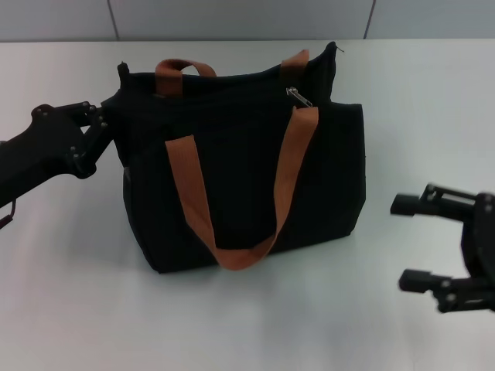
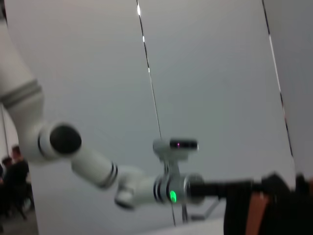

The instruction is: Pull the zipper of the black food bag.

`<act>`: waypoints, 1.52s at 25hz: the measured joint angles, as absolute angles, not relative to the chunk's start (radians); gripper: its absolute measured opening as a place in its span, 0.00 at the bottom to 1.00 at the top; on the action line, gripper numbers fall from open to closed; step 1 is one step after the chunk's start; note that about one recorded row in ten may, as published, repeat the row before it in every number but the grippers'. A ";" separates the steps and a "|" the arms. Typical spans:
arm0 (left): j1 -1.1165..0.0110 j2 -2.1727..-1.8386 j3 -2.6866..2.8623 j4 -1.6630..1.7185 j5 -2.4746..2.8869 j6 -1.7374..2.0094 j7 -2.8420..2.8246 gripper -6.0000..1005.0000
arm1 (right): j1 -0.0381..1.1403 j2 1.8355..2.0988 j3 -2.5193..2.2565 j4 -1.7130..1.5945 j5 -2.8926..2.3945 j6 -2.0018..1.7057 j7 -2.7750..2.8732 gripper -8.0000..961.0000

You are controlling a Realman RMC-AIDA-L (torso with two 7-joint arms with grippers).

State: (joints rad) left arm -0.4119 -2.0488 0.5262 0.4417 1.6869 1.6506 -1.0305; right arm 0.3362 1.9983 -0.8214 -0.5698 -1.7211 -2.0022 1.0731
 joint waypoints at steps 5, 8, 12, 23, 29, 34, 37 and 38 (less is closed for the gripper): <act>-0.402 -2.041 0.536 0.444 1.689 1.649 -1.080 0.03 | 0.313 2.024 -0.829 -0.552 -1.747 -1.905 1.015 0.87; -0.392 -2.022 0.550 0.450 1.689 1.686 -1.115 0.08 | 0.320 2.034 -0.832 -0.547 -1.759 -1.894 1.009 0.87; -0.372 -1.979 0.539 0.457 1.686 1.763 -1.163 0.20 | 0.333 2.049 -0.832 -0.545 -1.780 -1.882 1.006 0.87; -0.356 -1.948 0.619 0.500 1.720 2.001 -1.101 0.60 | 0.362 2.067 -0.834 -0.498 -1.829 -1.830 0.943 0.87; -0.357 -1.975 0.865 0.493 1.732 2.001 -1.051 0.83 | 0.368 2.075 -0.834 -0.483 -1.866 -1.812 0.893 0.87; -0.346 -1.997 0.915 0.489 1.768 1.975 -1.033 0.83 | 0.387 2.077 -0.835 -0.419 -1.886 -1.787 0.836 0.87; -0.321 -2.024 0.925 0.469 1.816 1.838 -0.958 0.83 | 0.408 2.079 -0.840 -0.373 -1.908 -1.743 0.809 0.87; -0.321 -2.024 0.925 0.469 1.816 1.838 -0.958 0.83 | 0.408 2.079 -0.840 -0.373 -1.908 -1.743 0.809 0.87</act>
State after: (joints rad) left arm -0.3207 -2.0245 0.9246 0.4690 1.8164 1.8381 -0.9585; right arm 0.4077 2.0788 -0.8403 -0.3733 -1.9077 -1.7426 0.8088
